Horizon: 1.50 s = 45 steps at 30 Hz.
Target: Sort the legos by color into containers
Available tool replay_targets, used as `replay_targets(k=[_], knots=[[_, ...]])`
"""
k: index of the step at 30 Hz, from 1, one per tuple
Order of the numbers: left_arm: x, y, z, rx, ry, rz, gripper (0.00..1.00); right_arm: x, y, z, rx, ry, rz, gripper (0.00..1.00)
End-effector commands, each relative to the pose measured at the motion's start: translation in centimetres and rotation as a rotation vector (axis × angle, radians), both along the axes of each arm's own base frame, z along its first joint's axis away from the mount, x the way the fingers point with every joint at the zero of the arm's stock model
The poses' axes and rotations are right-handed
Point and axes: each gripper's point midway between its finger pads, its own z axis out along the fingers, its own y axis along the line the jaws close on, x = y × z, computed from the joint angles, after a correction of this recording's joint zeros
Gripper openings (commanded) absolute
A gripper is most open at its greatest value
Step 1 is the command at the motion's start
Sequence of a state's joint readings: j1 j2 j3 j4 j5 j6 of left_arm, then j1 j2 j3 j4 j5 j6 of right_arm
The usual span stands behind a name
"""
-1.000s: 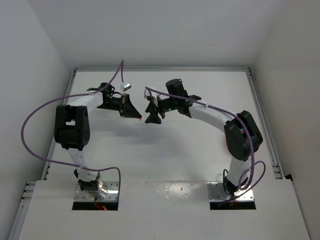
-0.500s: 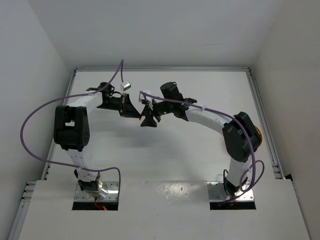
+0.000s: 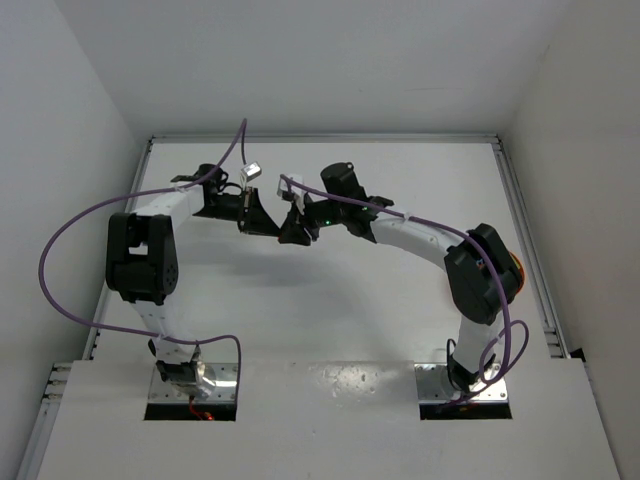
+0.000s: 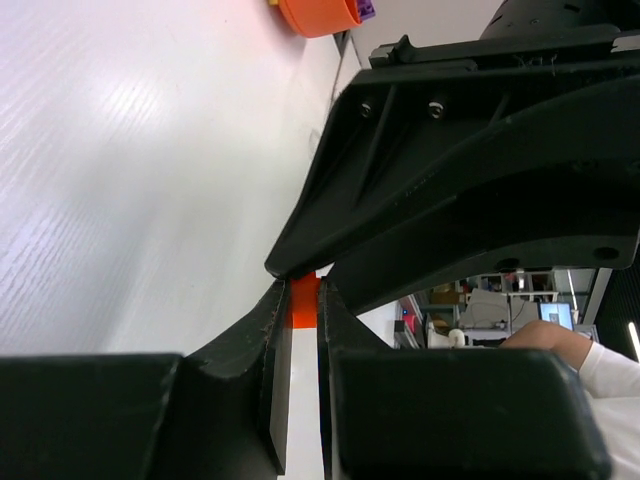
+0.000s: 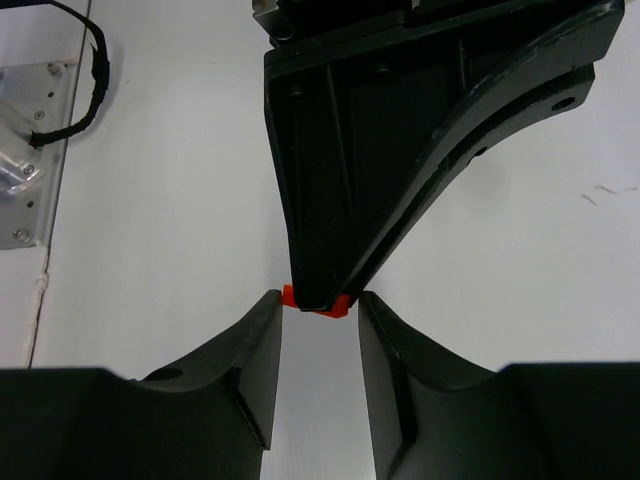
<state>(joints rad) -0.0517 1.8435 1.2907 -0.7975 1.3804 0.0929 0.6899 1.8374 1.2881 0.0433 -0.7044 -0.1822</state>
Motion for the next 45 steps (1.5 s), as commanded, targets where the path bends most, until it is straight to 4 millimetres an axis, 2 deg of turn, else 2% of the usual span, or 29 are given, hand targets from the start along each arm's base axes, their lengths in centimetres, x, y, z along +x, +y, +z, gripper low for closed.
replay_targets(k=[1,5,10,11,12,15,16,17,19,21,24,25,27,28,29,30,33,34,36,37,38,39,40,41,42,45], knots=[[-0.4,-0.2,1.4,-0.022,-0.065,-0.013,0.00,0.7,0.8,1.8,0.049,-0.054,-0.008,0.34],[-0.2,-0.2,1.6,-0.022,-0.075,-0.013,0.00,0.6,1.1,2.2,0.053,-0.055,-0.010,0.27],[-0.2,-0.2,1.6,-0.022,-0.075,-0.013,0.02,0.7,1.0,1.5,0.037,-0.044,-0.019,0.11],[-0.2,-0.2,1.6,-0.022,-0.075,-0.013,0.08,0.9,1.0,1.4,0.032,-0.057,-0.028,0.09],[-0.2,-0.2,1.6,-0.022,-0.075,-0.013,0.25,0.9,1.0,1.4,0.032,-0.057,-0.028,0.08],[0.3,0.2,1.4,0.001,-0.085,0.003,0.44,0.9,0.5,1.1,0.011,-0.059,-0.040,0.04],[0.3,0.3,1.2,0.012,-0.086,0.006,0.47,0.7,0.3,1.3,0.011,-0.070,-0.036,0.02],[0.5,0.6,1.2,0.012,-0.086,0.015,0.49,0.4,0.0,0.6,-0.004,-0.053,-0.035,0.02],[0.8,0.9,1.5,0.024,-0.104,0.028,0.57,0.3,-0.6,1.0,-0.007,-0.060,-0.041,0.01],[1.3,1.7,1.3,0.035,-0.104,0.055,0.60,0.0,-1.6,0.0,-0.041,-0.041,-0.042,0.00],[2.0,2.8,1.2,0.076,-0.124,0.092,0.61,-0.4,-3.4,-0.2,-0.097,-0.064,-0.055,0.00],[2.2,3.2,1.4,0.089,-0.134,0.104,0.61,-0.7,-4.8,-1.3,-0.149,-0.032,-0.069,0.00],[3.0,4.2,1.1,0.147,-0.167,0.138,0.61,-0.4,-6.9,-1.2,-0.206,-0.026,-0.124,0.00],[3.4,4.9,1.5,0.173,-0.206,0.158,0.61,0.1,-9.2,-1.9,-0.267,0.002,-0.174,0.00],[4.1,5.5,1.4,0.242,-0.259,0.184,0.61,0.3,-10.6,-1.4,-0.291,-0.001,-0.205,0.00],[4.9,6.0,1.8,0.286,-0.305,0.210,0.61,0.4,-12.9,-1.8,-0.338,0.034,-0.246,0.00],[6.6,6.5,2.5,0.450,-0.442,0.280,0.64,1.1,-17.3,-1.4,-0.424,0.045,-0.346,0.00],[6.7,6.1,2.3,0.478,-0.464,0.270,0.67,1.3,-20.4,-1.0,-0.475,0.046,-0.409,0.00],[7.4,6.3,2.4,0.547,-0.503,0.293,0.68,1.4,-23.4,-0.4,-0.522,0.042,-0.473,0.00],[7.4,5.9,1.9,0.547,-0.492,0.281,0.70,2.1,-26.0,0.2,-0.556,0.027,-0.534,0.00],[7.7,5.5,2.6,0.554,-0.528,0.273,0.77,1.1,-27.6,0.7,-0.585,0.040,-0.556,0.00],[8.0,5.4,2.4,0.555,-0.522,0.271,0.80,1.0,-29.0,1.2,-0.604,0.039,-0.587,0.00],[8.1,4.5,2.4,0.548,-0.530,0.248,0.83,0.4,-31.3,1.9,-0.637,0.047,-0.634,0.00],[8.2,4.2,2.6,0.555,-0.542,0.245,0.91,0.1,-32.5,1.6,-0.668,0.067,-0.649,0.00],[8.6,4.1,2.2,0.585,-0.553,0.243,1.00,-0.5,-33.6,2.5,-0.677,0.054,-0.677,0.00],[9.1,2.3,2.4,0.624,-0.611,0.207,1.00,-2.6,-37.8,3.1,-0.766,0.066,-0.763,0.00]])
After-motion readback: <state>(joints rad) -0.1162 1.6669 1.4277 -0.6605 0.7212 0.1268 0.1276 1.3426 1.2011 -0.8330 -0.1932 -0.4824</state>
